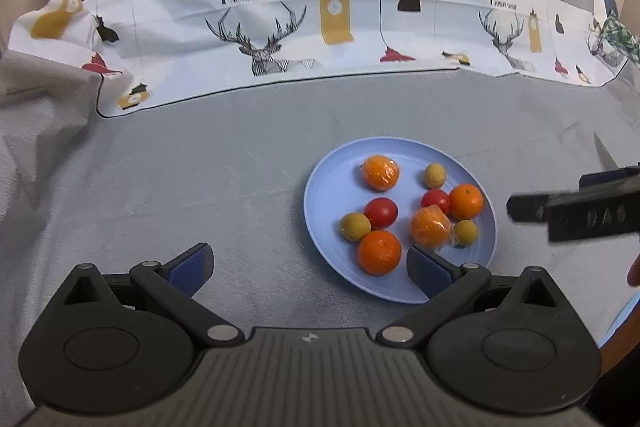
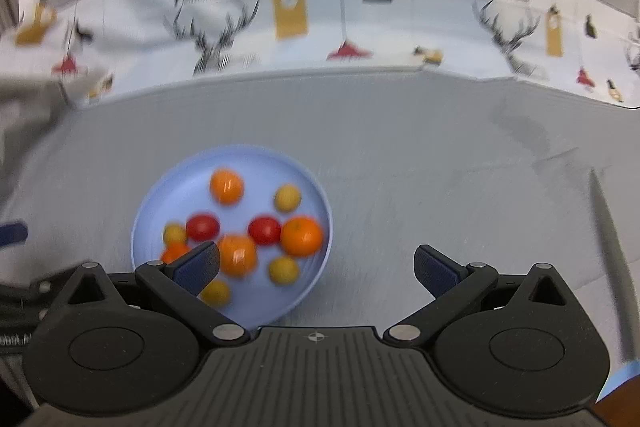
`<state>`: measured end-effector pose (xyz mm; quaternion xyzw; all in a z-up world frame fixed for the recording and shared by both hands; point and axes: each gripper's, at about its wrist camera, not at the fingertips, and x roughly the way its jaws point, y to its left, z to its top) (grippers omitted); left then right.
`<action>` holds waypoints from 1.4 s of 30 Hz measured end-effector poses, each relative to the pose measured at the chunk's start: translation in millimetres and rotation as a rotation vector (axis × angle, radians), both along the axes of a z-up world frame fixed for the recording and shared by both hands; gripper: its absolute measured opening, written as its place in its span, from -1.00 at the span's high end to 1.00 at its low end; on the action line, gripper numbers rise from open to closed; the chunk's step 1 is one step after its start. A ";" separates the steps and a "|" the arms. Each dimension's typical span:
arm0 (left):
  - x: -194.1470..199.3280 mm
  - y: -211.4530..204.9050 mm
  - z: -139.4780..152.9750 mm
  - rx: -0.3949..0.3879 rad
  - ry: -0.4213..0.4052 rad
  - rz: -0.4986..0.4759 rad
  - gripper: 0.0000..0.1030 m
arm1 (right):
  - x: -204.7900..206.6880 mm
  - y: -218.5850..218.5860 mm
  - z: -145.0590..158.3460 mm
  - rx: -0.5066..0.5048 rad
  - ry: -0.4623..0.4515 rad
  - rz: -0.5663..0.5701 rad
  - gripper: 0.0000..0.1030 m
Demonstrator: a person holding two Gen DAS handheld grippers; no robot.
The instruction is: Organize fruits
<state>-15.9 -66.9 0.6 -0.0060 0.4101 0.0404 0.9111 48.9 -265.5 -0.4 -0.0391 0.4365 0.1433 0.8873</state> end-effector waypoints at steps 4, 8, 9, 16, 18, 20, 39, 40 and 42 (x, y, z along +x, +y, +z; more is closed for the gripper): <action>2.5 -4.1 -2.8 0.003 0.005 -0.007 -0.99 | -0.1 7.3 -5.7 -0.016 0.035 0.028 -0.99; 4.9 -1.4 -5.3 -0.015 0.019 0.015 -0.99 | 2.1 9.3 -6.6 -0.016 0.046 0.025 -0.99; 5.3 -0.3 -5.6 -0.019 0.022 0.020 -0.99 | 3.0 8.5 -6.9 -0.016 0.049 0.023 -0.99; 6.1 1.6 -5.9 -0.034 0.030 0.025 -0.99 | 4.8 7.9 -8.4 -0.024 0.056 0.020 -0.99; 6.0 1.4 -5.6 -0.035 0.029 0.022 -0.99 | 4.5 7.9 -8.6 -0.025 0.056 0.021 -0.99; 5.9 1.6 -5.5 -0.039 0.029 0.022 -0.99 | 4.5 8.1 -8.6 -0.026 0.055 0.021 -0.99; 5.9 -0.5 -5.4 -0.057 0.036 0.014 -0.99 | 5.2 8.0 -8.7 -0.027 0.056 0.022 -0.99; 5.8 -0.4 -5.3 -0.057 0.035 0.014 -0.99 | 5.2 8.2 -8.7 -0.027 0.056 0.022 -0.99; 5.8 -0.3 -5.1 -0.058 0.035 0.012 -0.99 | 5.2 8.3 -8.5 -0.027 0.056 0.021 -0.99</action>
